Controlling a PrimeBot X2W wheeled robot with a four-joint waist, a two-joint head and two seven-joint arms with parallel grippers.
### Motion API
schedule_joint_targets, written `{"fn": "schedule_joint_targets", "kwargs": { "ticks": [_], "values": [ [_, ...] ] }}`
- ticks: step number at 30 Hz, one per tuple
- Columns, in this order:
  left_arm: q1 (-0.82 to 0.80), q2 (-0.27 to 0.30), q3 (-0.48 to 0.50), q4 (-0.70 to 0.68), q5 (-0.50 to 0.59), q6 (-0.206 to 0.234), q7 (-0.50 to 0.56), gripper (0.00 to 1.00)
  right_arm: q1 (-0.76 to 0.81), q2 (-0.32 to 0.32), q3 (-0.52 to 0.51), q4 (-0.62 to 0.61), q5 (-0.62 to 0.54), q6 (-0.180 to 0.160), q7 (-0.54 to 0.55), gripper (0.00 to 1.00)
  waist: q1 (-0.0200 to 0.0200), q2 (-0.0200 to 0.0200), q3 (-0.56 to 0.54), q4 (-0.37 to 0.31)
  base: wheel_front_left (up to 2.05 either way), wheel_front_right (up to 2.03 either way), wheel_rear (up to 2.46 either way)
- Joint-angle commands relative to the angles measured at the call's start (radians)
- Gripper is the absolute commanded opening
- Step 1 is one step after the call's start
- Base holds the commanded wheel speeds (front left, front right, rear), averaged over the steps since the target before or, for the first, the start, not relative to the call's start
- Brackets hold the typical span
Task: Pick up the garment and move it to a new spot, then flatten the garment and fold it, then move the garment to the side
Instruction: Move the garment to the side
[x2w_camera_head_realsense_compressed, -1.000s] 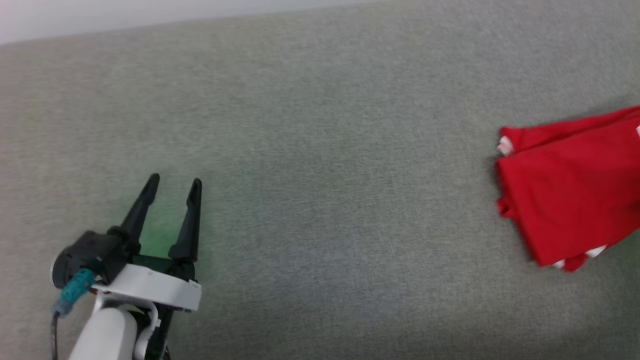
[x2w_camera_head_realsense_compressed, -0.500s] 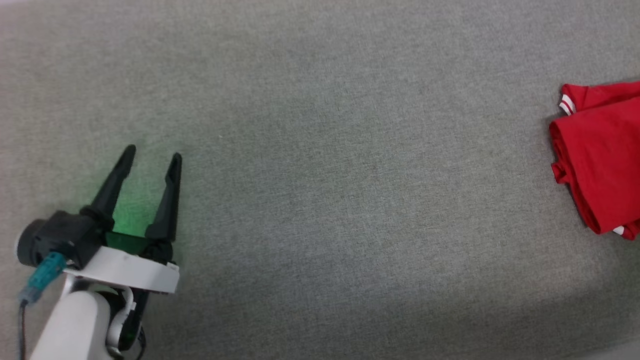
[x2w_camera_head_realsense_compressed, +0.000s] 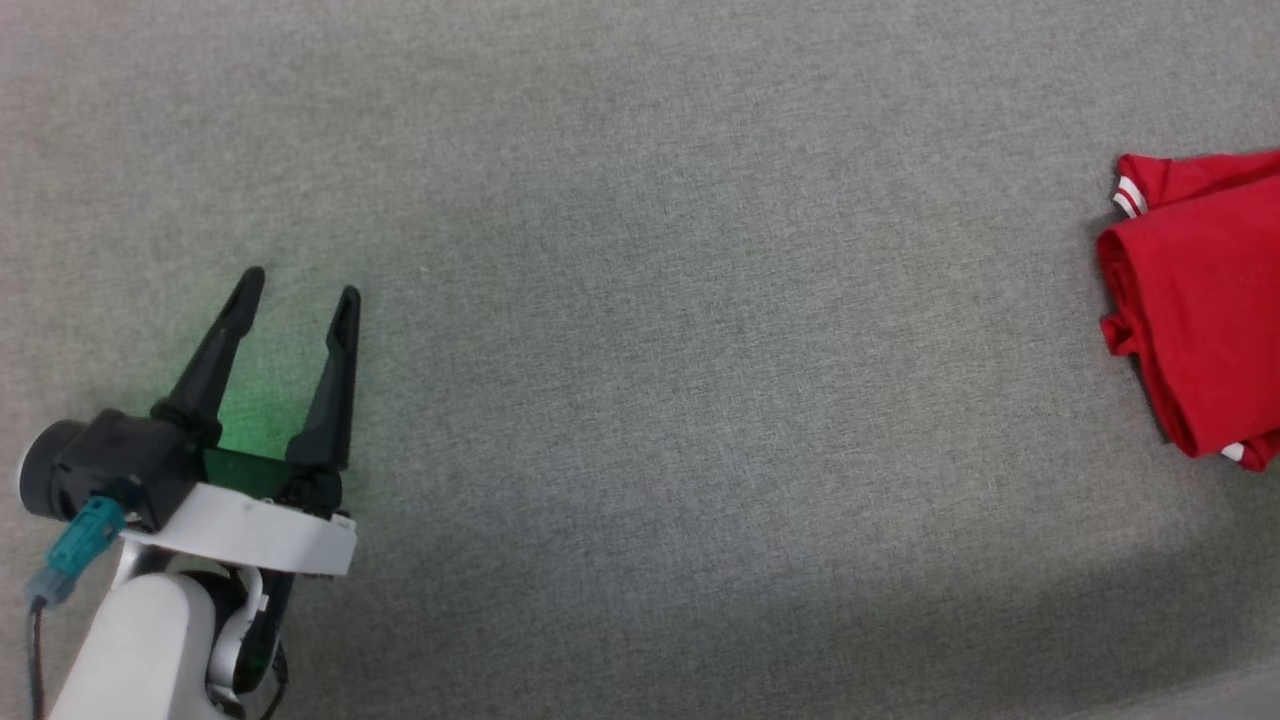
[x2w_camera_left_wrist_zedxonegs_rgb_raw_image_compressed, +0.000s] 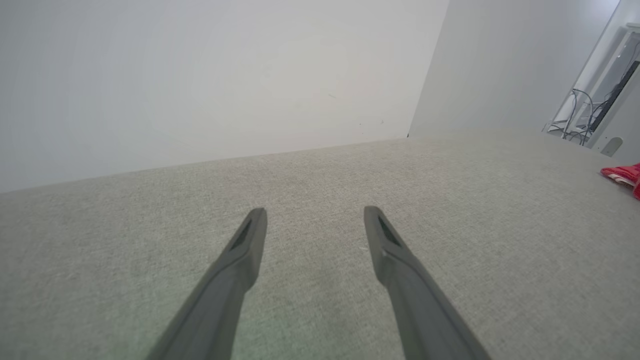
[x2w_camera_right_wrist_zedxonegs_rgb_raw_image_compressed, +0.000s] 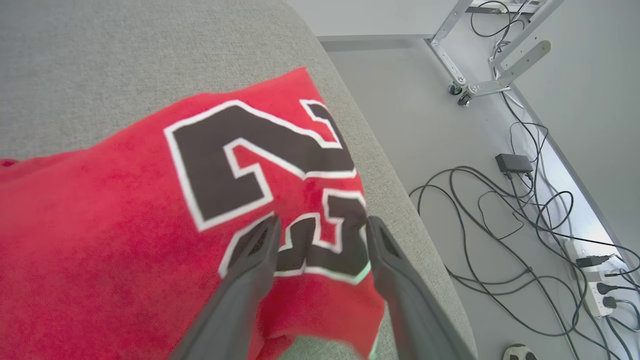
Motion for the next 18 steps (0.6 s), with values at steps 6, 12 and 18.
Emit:
{"fn": "schedule_joint_targets", "kwargs": {
  "ticks": [6,12,18],
  "values": [
    [-0.016,-0.011,-0.015,0.030,0.015,0.007,-0.020,1.00,-0.015,-0.011,0.018,0.024,-0.008,-0.002,-0.030,1.00,0.0000,0.0000,-0.038,0.024,0.00,0.00,0.00],
    [0.002,-0.045,-0.013,0.059,0.000,-0.003,-0.041,1.00,0.039,0.017,0.124,-0.027,0.102,-0.002,-0.048,1.00,0.0000,0.0000,-0.115,0.070,0.00,0.00,0.00],
    [0.022,-0.074,0.024,0.088,0.022,0.002,-0.044,1.00,0.097,0.043,0.255,-0.116,0.159,-0.002,-0.089,1.00,0.0000,0.0000,-0.189,0.128,0.00,0.00,0.00]
  ]
}}
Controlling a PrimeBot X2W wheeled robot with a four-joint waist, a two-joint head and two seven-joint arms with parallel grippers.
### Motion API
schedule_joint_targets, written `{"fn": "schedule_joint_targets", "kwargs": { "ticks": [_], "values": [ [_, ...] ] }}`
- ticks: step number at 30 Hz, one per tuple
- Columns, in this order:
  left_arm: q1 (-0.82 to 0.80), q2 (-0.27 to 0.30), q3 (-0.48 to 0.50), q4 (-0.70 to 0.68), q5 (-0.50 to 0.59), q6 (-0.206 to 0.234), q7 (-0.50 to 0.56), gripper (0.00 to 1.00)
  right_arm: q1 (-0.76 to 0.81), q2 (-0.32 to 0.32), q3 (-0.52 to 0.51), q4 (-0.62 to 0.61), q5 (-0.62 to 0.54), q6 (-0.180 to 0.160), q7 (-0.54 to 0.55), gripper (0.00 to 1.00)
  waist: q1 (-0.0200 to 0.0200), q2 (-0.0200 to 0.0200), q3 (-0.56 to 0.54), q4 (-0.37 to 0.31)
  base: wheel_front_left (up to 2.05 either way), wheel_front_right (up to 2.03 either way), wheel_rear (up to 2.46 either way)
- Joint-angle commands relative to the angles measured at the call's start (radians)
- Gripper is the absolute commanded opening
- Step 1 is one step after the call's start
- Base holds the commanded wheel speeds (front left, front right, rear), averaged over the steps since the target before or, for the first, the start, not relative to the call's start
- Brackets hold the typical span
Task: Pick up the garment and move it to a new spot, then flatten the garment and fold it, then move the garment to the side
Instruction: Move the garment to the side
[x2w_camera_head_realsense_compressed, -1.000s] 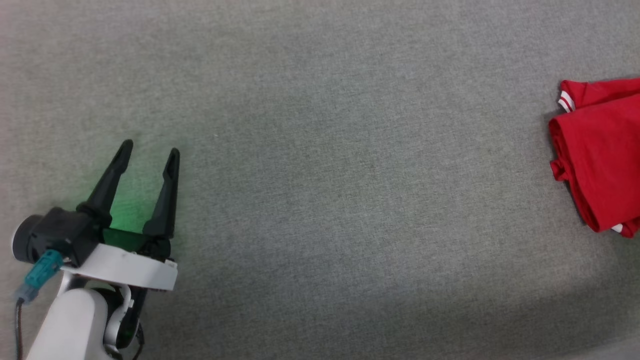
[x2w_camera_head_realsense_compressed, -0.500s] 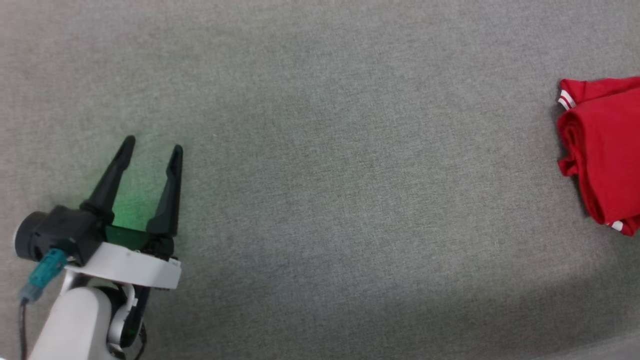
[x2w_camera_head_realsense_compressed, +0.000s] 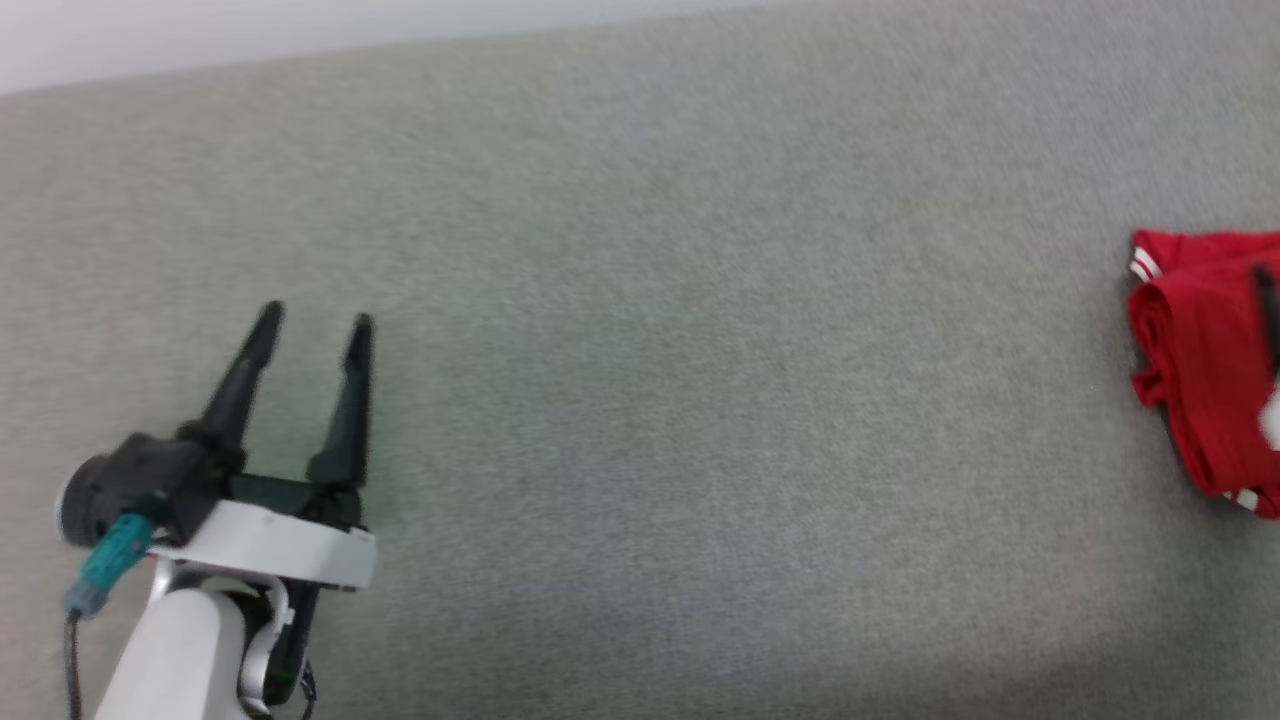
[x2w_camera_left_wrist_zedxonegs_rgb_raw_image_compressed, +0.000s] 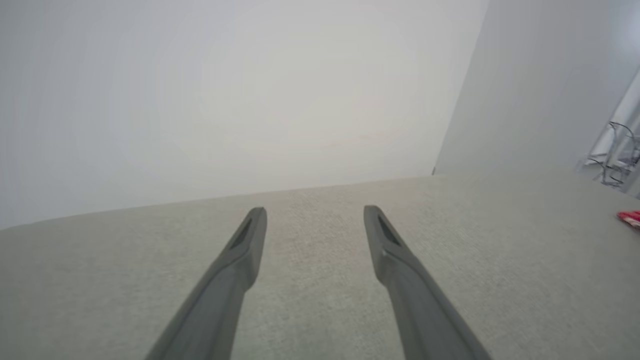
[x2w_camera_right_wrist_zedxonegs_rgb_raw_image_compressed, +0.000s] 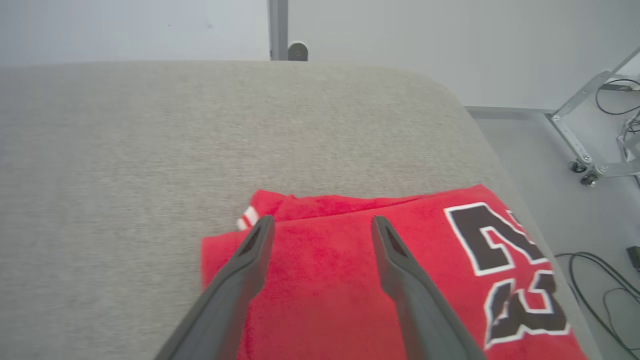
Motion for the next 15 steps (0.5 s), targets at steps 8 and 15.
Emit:
{"fn": "schedule_joint_targets", "kwargs": {
  "ticks": [8,15],
  "values": [
    [0.068,-0.042,0.069,0.030,0.025,-0.004,-0.001,1.00,0.078,0.117,0.098,-0.086,-0.011,-0.002,-0.163,1.00,0.0000,-0.0001,-0.143,0.110,0.00,0.00,0.00],
    [0.113,-0.060,0.102,0.062,0.023,-0.012,-0.002,1.00,0.146,0.166,0.128,-0.144,-0.027,-0.002,-0.226,1.00,0.0000,-0.0001,-0.203,0.133,0.00,0.00,0.00]
  ]
}}
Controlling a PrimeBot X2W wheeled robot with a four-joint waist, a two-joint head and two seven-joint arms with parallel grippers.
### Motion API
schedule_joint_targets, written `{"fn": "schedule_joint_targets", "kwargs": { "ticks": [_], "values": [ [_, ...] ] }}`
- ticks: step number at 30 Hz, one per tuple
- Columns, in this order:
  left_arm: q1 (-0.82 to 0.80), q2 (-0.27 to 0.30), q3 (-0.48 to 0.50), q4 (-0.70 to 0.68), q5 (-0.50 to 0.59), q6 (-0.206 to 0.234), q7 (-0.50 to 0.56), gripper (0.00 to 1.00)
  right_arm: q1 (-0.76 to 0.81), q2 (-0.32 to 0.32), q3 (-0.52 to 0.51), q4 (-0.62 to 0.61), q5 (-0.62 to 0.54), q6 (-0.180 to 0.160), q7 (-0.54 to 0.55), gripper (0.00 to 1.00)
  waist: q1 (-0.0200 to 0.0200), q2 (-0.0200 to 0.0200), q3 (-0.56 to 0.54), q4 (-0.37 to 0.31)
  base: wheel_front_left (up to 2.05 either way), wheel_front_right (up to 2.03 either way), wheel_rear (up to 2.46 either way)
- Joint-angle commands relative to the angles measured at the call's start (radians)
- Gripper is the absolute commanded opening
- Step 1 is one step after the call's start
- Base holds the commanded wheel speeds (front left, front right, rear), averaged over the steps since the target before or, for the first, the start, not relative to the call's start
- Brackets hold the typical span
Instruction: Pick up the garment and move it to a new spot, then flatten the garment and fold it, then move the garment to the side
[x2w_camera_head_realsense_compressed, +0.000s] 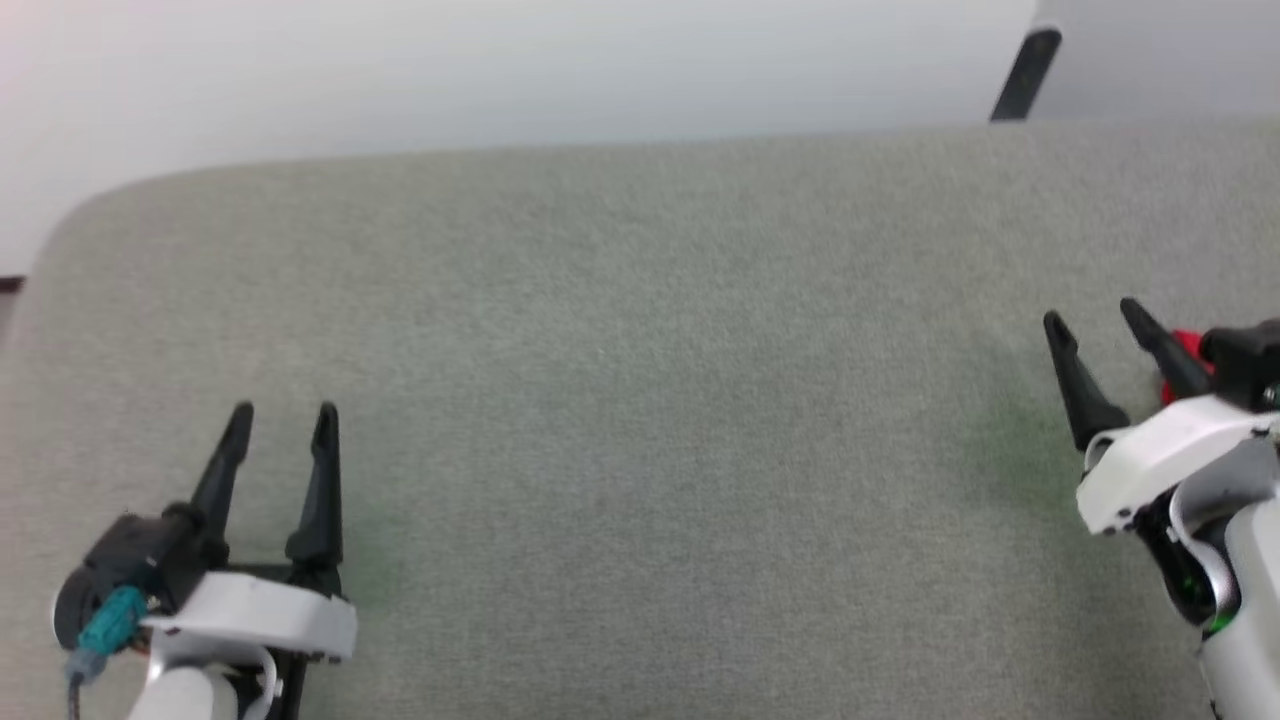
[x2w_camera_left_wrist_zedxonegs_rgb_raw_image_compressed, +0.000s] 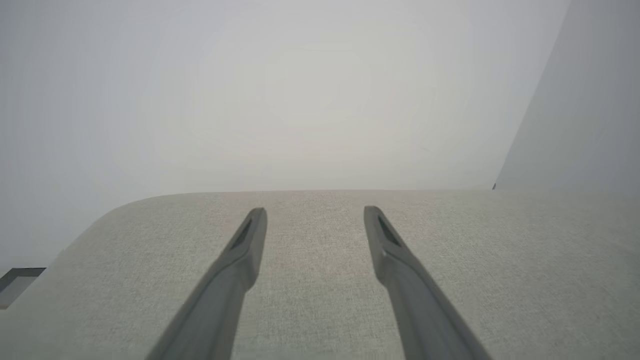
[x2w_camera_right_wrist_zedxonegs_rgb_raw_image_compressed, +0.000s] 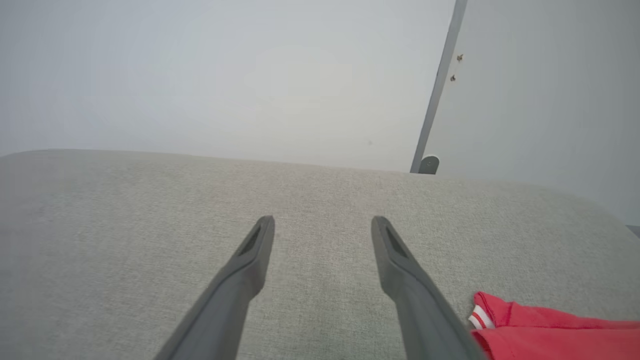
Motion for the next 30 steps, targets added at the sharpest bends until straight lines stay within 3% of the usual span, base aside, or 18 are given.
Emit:
{"fn": "schedule_joint_targets", "kwargs": {
  "ticks": [1,12,20,30],
  "values": [
    [0.008,-0.003,0.003,0.001,-0.001,-0.004,0.001,1.00,0.015,0.000,0.000,-0.004,-0.002,-0.002,-0.006,1.00,0.0000,-0.0001,-0.044,0.030,0.00,0.00,0.00],
    [0.104,-0.023,0.021,0.027,0.004,-0.010,0.001,1.00,0.226,0.013,-0.088,-0.198,0.019,-0.002,0.002,1.00,0.0000,-0.0001,-0.108,0.024,0.00,0.00,0.00],
    [0.187,-0.041,0.047,-0.036,-0.004,-0.009,0.001,1.00,0.384,0.057,-0.187,-0.355,0.013,-0.002,0.041,1.00,0.0000,-0.0001,-0.121,0.019,0.00,0.00,0.00],
    [0.221,-0.049,0.049,-0.084,0.010,0.004,0.001,1.00,0.433,0.085,-0.210,-0.446,-0.008,-0.002,0.082,1.00,0.0000,-0.0001,-0.114,0.020,0.00,0.00,0.00]
  ]
}}
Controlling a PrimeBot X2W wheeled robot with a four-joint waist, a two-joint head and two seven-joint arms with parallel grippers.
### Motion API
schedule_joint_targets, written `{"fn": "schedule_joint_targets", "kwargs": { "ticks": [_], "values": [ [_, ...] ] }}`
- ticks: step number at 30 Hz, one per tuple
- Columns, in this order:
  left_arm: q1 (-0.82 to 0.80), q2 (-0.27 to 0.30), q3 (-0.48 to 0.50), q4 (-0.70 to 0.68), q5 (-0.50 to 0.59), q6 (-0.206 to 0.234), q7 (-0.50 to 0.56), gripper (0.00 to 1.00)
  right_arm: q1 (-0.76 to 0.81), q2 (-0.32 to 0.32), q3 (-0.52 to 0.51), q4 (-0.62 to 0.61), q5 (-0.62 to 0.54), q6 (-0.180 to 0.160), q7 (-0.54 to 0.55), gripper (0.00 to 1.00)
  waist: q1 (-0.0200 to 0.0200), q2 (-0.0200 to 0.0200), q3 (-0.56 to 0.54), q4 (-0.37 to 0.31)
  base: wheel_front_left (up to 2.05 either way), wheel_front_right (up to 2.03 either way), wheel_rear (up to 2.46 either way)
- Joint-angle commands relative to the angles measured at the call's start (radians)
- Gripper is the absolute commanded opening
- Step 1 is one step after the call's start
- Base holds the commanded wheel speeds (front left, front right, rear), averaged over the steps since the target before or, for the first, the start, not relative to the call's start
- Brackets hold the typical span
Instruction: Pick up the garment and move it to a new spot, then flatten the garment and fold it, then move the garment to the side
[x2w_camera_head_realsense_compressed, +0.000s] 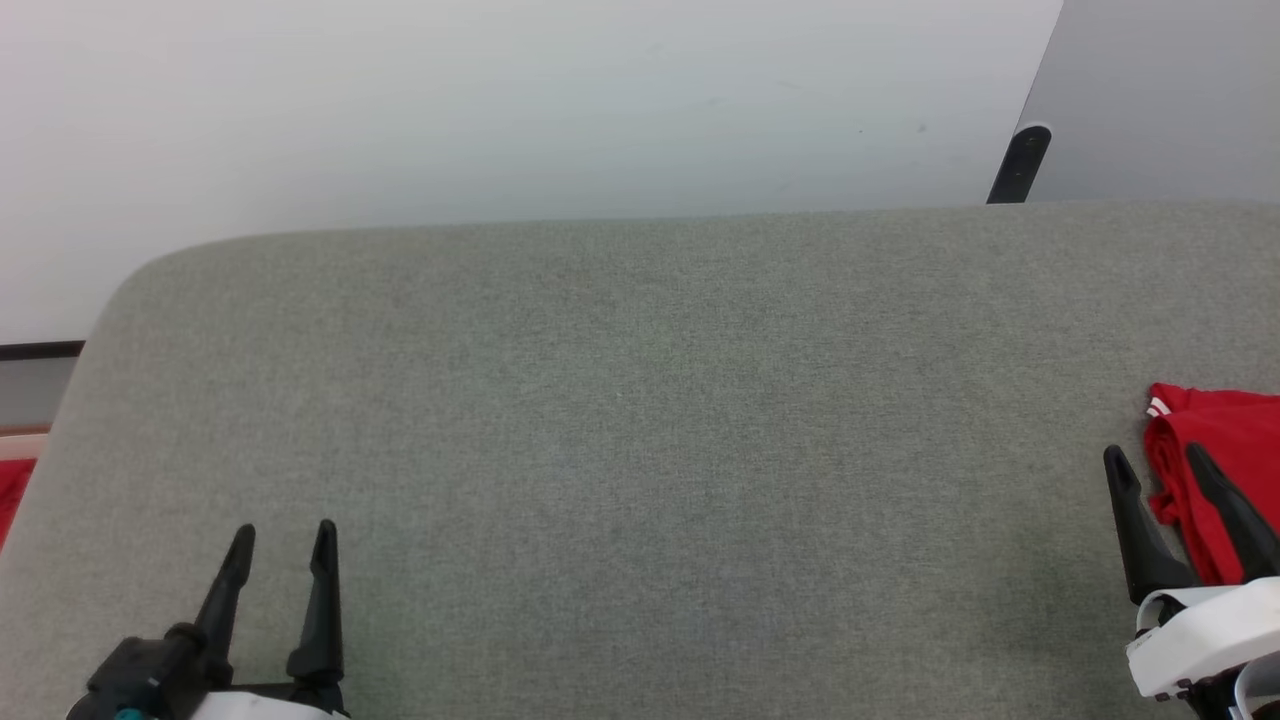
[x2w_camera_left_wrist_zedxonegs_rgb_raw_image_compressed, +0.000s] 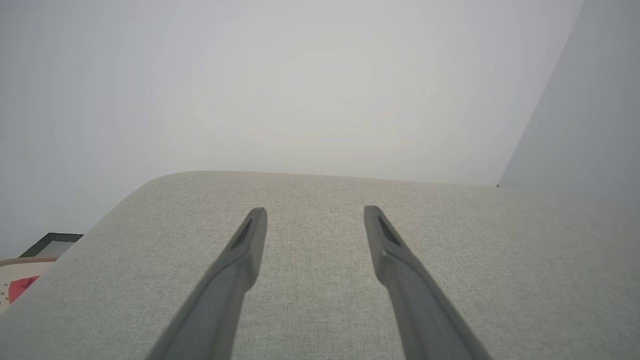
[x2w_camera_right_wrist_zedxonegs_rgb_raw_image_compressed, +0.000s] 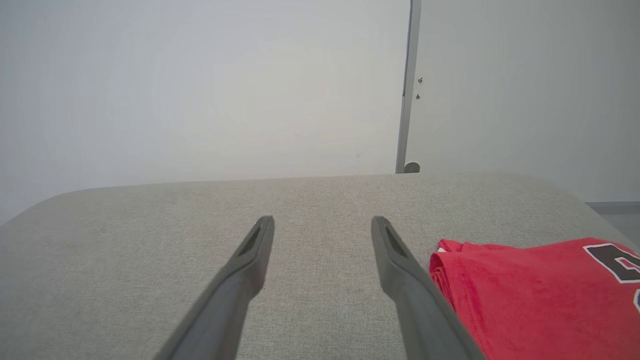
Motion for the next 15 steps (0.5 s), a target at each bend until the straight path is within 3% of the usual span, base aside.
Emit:
{"fn": "schedule_joint_targets", "kwargs": {
  "ticks": [1,15],
  "values": [
    [0.006,0.002,-0.001,-0.002,0.008,0.004,0.001,1.00,0.005,0.004,0.002,-0.005,-0.003,-0.002,0.003,1.00,0.0000,0.0000,0.000,0.001,0.00,0.00,0.00],
    [-0.010,0.007,-0.014,0.007,0.000,0.012,0.001,1.00,0.006,0.016,-0.001,-0.022,-0.011,-0.002,0.011,1.00,0.0000,0.0000,0.005,0.008,0.00,0.00,0.00]
  ]
}}
